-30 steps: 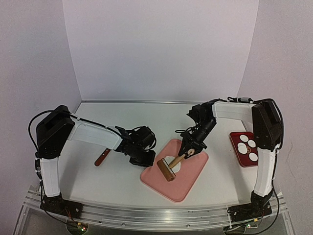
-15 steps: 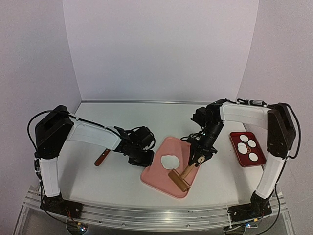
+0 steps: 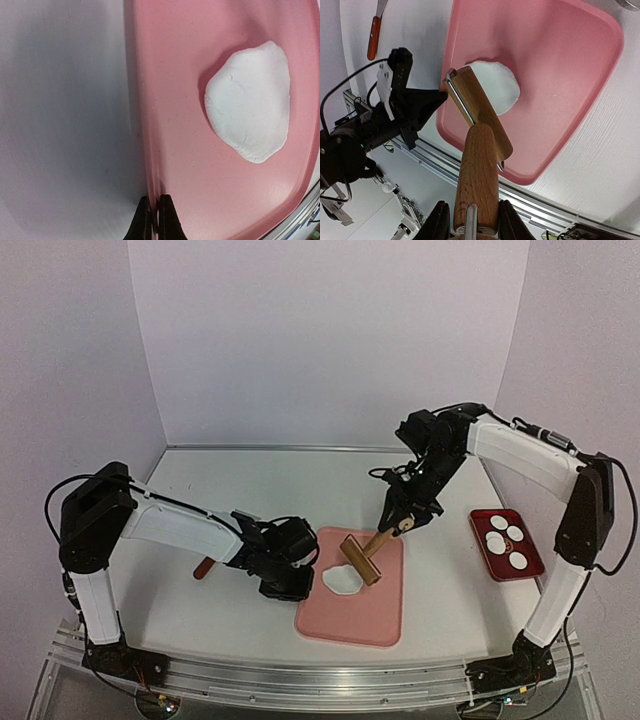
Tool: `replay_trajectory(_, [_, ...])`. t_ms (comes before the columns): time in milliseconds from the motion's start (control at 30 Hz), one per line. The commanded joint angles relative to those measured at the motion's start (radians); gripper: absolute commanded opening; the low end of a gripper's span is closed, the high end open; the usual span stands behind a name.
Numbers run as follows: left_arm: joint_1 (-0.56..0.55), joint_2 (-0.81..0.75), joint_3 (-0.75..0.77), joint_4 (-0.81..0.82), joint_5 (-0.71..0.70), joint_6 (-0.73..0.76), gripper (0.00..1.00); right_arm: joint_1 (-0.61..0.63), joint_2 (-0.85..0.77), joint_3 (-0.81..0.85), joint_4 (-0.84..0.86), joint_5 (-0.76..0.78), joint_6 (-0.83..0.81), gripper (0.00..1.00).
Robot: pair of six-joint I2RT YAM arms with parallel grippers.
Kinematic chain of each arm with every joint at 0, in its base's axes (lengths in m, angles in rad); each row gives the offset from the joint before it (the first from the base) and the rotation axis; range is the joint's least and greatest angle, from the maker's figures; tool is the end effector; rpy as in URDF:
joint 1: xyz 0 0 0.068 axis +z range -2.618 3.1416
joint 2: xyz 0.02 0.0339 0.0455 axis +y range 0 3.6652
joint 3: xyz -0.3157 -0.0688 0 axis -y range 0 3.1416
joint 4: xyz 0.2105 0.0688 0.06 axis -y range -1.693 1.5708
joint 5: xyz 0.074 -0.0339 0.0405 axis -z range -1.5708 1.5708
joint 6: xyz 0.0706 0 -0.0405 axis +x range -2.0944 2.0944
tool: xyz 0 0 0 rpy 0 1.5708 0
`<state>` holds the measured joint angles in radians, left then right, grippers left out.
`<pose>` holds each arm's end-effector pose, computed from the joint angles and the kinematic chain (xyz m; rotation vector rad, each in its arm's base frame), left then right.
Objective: Roll out the dumpling wrappers from the dough
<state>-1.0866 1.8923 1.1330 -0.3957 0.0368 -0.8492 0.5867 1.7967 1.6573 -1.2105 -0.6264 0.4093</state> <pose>0.1709 -0.3306 0.1794 0.3532 2.8666 -0.5320 0.2571 0.2206 0.3233 0.3572 -2.8519 -0.9694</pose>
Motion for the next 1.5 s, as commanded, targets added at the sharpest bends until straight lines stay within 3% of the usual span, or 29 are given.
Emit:
replay_trajectory(0, [0.004,-0.065,0.003,-0.111,0.038,-0.05,0.11,-0.03,0.039,0.029,0.061,0.011,0.11,0.0])
replay_trajectory(267, [0.096,-0.043,0.132,-0.144,0.074,-0.018,0.26,-0.038,0.096,-0.019,0.157,-0.116,0.176,0.0])
replay_trajectory(467, [0.156,-0.014,0.152,-0.088,0.15,0.032,0.29,-0.038,0.117,-0.095,0.186,-0.145,0.226,0.0])
replay_trajectory(900, [0.164,0.071,0.133,0.013,0.278,0.075,0.31,-0.039,0.153,-0.221,0.193,-0.019,0.267,0.0])
replay_trajectory(1000, [0.164,0.109,0.149,-0.006,0.289,0.084,0.26,-0.039,0.165,-0.235,0.202,0.024,0.283,0.0])
replay_trajectory(1067, [0.164,0.126,0.162,-0.046,0.272,0.082,0.16,-0.038,0.169,-0.25,0.215,0.038,0.296,0.0])
replay_trajectory(1267, [0.163,0.158,0.182,-0.092,0.253,0.082,0.02,-0.039,0.18,-0.284,0.236,0.095,0.342,0.0])
replay_trajectory(1467, [0.163,0.178,0.197,-0.092,0.264,0.069,0.0,-0.039,0.207,-0.322,0.32,0.104,0.437,0.0])
